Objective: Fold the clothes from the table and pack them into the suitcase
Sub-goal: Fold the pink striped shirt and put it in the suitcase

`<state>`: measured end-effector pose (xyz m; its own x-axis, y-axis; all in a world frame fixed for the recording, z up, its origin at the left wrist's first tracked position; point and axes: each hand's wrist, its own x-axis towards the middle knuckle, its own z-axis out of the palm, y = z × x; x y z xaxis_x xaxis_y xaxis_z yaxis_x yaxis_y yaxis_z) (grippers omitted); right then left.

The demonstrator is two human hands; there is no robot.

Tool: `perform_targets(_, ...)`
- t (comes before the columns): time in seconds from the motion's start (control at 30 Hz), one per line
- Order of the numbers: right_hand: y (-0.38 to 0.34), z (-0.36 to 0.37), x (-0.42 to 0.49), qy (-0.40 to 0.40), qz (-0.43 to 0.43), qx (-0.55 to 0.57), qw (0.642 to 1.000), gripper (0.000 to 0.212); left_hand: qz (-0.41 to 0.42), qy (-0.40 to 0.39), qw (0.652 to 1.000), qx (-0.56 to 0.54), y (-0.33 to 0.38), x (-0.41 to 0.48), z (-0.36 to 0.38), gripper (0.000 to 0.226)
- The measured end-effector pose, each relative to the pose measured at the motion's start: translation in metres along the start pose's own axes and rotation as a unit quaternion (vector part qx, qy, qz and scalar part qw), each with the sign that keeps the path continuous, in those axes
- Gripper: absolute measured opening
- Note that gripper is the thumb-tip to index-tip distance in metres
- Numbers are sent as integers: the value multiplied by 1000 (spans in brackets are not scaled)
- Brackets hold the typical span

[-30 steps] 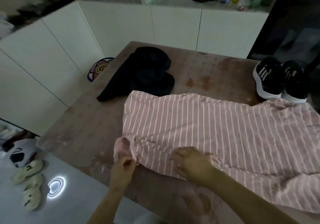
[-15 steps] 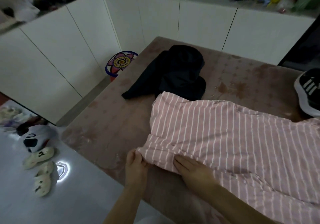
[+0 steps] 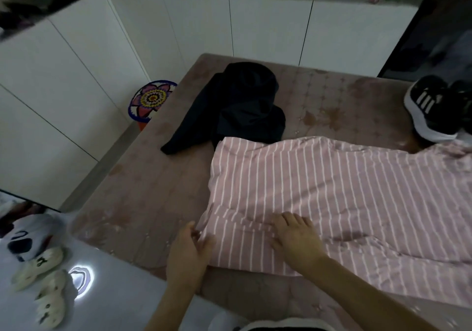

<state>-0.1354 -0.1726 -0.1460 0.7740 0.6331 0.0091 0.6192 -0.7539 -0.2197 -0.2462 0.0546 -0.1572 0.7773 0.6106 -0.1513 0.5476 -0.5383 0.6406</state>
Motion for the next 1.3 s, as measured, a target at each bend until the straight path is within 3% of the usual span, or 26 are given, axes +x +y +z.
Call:
perform_targets(0.07, 1, 1, 3, -34, 27, -4, 999, 33, 15, -31, 998, 56, 2, 7, 1, 42)
perform_targets(0.17, 2, 3, 6, 18, 28, -3, 999, 27, 19, 3, 997, 74, -2, 10, -3, 30)
perform_targets(0.23, 4, 6, 6, 30, 30, -16, 999, 17, 4, -19, 992, 121, -10, 12, -6, 34)
perform_targets(0.3, 8, 8, 0, 14, 21, -28, 999, 29, -8, -49, 981, 189, -16, 13, -7, 37)
perform_targets(0.37, 20, 1, -10, 33, 25, -19, 999, 36, 20, -19, 974, 224, -17, 13, -3, 40)
perform_targets(0.43, 38, -10, -25, 57, 40, -3, 998, 39, 113, 42, 966, 227, -2, 8, 5, 40)
perform_targets(0.5, 64, -20, -46, 62, 74, 2, 995, 42, 255, 45, 946, 193, 28, -2, 20, 42)
perform_targets(0.57, 93, -26, -71, 66, 101, -9, 993, 45, 363, 0, 920, 145, 60, -11, 41, 40)
perform_targets(0.67, 135, -36, -110, 75, 154, 0, 985, 44, 427, -97, 893, 107, 101, -29, 86, 37)
perform_targets(0.77, 179, -47, -149, 68, 209, -1, 976, 42, 454, -168, 871, 83, 145, -46, 130, 37)
perform_targets(1.0, 280, -87, -216, 44, 309, -24, 950, 47, 505, -230, 826, 93, 237, -66, 207, 39)
perform_targets(1.23, 386, -123, -187, 118, 352, 13, 929, 37, 436, -286, 844, 127, 326, -22, 255, 69)
perform_targets(1.3, 420, -129, -170, 104, 393, 57, 912, 40, 407, -284, 857, 140, 355, -7, 268, 63)
